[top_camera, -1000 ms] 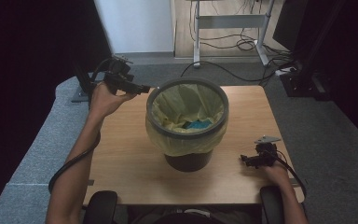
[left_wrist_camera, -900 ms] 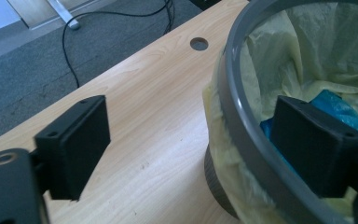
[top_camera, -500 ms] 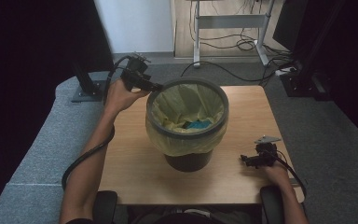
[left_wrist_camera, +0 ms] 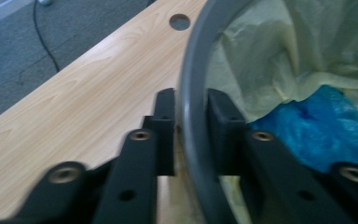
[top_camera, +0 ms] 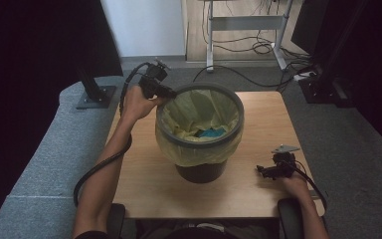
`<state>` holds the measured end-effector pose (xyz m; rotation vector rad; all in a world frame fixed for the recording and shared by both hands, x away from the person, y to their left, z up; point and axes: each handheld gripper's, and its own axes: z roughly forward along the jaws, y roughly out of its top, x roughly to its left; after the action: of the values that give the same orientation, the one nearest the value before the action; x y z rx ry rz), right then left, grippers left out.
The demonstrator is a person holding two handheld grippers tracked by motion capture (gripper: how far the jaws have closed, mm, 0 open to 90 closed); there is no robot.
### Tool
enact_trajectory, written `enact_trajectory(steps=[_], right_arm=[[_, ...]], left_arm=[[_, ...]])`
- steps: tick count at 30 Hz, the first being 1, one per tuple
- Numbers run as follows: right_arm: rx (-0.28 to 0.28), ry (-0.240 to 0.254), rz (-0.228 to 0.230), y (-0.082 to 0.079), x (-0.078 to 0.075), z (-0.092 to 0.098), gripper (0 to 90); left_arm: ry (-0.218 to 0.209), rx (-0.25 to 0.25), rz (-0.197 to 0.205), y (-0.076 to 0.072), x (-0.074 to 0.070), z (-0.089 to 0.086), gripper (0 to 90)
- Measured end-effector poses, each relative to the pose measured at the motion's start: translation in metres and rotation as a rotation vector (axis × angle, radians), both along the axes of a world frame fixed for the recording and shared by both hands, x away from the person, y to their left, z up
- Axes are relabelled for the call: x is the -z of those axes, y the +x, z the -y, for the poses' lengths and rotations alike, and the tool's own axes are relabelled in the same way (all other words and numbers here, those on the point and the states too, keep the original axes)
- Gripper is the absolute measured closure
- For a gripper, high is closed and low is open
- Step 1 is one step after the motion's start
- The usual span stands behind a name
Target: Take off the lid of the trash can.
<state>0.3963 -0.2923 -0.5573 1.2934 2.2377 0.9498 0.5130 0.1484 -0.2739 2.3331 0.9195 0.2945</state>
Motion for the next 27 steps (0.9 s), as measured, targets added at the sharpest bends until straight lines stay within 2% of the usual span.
enact_trajectory(steps=[7,11,20,27], right_arm=[[-0.001,-0.001,0.000,0.000,0.000,0.000,0.0],[-0.002,0.000,0.000,0.000,0.000,0.000,0.0],[-0.003,0.000,0.000,0.000,0.000,0.000,0.0],[-0.005,0.001,0.000,-0.001,0.000,0.000,0.0]], left_arm=[[-0.070,-0.020,-0.020,0.001,-0.010,-0.007,77.3],[-0.093,-0.032,-0.026,-0.001,-0.015,-0.013,77.5],[-0.132,-0.063,-0.045,-0.003,-0.020,-0.031,77.5],[-0.142,-0.099,-0.051,-0.005,-0.020,-0.047,77.5]])
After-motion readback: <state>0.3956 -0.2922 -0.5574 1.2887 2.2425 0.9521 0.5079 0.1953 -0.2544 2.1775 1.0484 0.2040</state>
